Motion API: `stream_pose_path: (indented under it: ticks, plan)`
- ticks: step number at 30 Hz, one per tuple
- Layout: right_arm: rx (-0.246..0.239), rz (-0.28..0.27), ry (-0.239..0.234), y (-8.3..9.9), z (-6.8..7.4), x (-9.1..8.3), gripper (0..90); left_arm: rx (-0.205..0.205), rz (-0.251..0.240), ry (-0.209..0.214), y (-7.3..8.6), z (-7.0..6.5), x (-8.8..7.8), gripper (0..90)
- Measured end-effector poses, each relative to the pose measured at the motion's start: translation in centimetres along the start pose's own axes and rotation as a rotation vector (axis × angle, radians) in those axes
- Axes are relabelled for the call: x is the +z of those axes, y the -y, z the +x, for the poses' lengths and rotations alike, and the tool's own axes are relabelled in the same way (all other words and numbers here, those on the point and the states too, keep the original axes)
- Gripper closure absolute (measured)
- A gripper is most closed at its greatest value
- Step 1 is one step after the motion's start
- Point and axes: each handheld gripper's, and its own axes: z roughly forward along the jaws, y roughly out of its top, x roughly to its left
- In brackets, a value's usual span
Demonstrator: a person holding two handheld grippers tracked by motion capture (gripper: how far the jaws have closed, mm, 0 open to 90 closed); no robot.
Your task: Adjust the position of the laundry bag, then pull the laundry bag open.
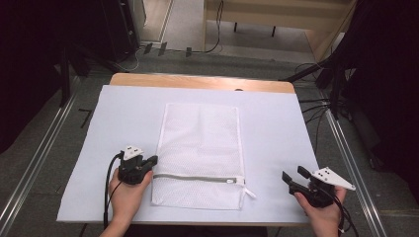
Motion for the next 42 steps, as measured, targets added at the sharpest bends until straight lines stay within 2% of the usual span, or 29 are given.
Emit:
stream_pose_path:
  ticks: [3,9,13,14,15,16,17,19,20,23,24,27,30,31,34,37,40,42]
  plan:
    - [-0.004,0.003,-0.007,-0.1,0.3,0.2,36.0,-0.007,-0.003,-0.003,0.7,0.3,-0.6,90.0]
    - [-0.013,-0.001,-0.017,0.1,0.4,0.0,35.7,-0.018,-0.011,-0.006,1.2,0.8,-1.0,90.0]
    - [-0.009,0.000,-0.018,0.1,0.3,-0.1,34.4,0.001,-0.022,-0.013,1.4,0.7,-1.0,88.8]
    - [-0.012,-0.003,-0.019,0.1,0.3,-0.2,33.7,0.021,-0.030,-0.002,1.4,0.7,-1.1,84.3]
    - [-0.014,-0.005,-0.018,0.2,0.4,-0.2,33.0,0.041,-0.039,-0.013,1.3,0.5,-1.2,78.5]
    - [-0.014,-0.005,-0.018,0.2,0.4,-0.2,33.0,0.041,-0.039,-0.013,1.3,0.5,-1.2,68.4]
    - [-0.018,0.000,-0.018,0.2,0.5,-0.3,31.1,0.070,-0.055,-0.020,1.2,0.3,-1.4,59.9]
    - [-0.017,0.002,-0.017,0.3,0.7,-0.4,30.2,0.096,-0.064,-0.037,1.1,-0.1,-1.6,51.7]
    - [-0.014,0.001,-0.019,0.3,0.7,-0.5,29.9,0.106,-0.077,-0.056,1.0,-0.5,-1.8,47.7]
    - [-0.004,0.006,-0.029,0.3,1.2,-0.6,28.3,0.120,-0.126,-0.047,0.7,-1.3,-2.4,44.4]
    - [-0.004,0.006,-0.029,0.3,1.2,-0.6,28.3,0.120,-0.126,-0.047,0.7,-1.3,-2.4,43.5]
    - [-0.006,0.016,-0.058,0.4,2.3,-0.6,28.6,0.160,-0.167,-0.001,0.5,-2.7,-2.9,42.9]
    - [-0.017,0.022,-0.076,0.4,3.3,-0.4,28.6,0.181,-0.176,0.052,0.3,-3.9,-2.8,43.3]
    - [-0.022,0.024,-0.082,0.4,3.6,-0.2,28.7,0.184,-0.173,0.064,0.3,-4.2,-2.8,43.9]
    - [-0.039,0.036,-0.115,0.4,4.5,0.3,31.3,0.203,-0.150,0.137,0.3,-5.5,-2.3,50.1]
    - [-0.063,0.049,-0.127,0.5,5.4,0.9,31.8,0.225,-0.133,0.164,0.3,-6.7,-2.0,52.0]
    - [-0.088,0.054,-0.135,0.8,6.2,1.3,34.6,0.220,-0.122,0.191,0.3,-7.4,-1.6,53.2]
    - [-0.105,0.055,-0.161,0.9,6.6,1.5,41.0,0.207,-0.110,0.218,0.3,-7.9,-1.2,54.7]
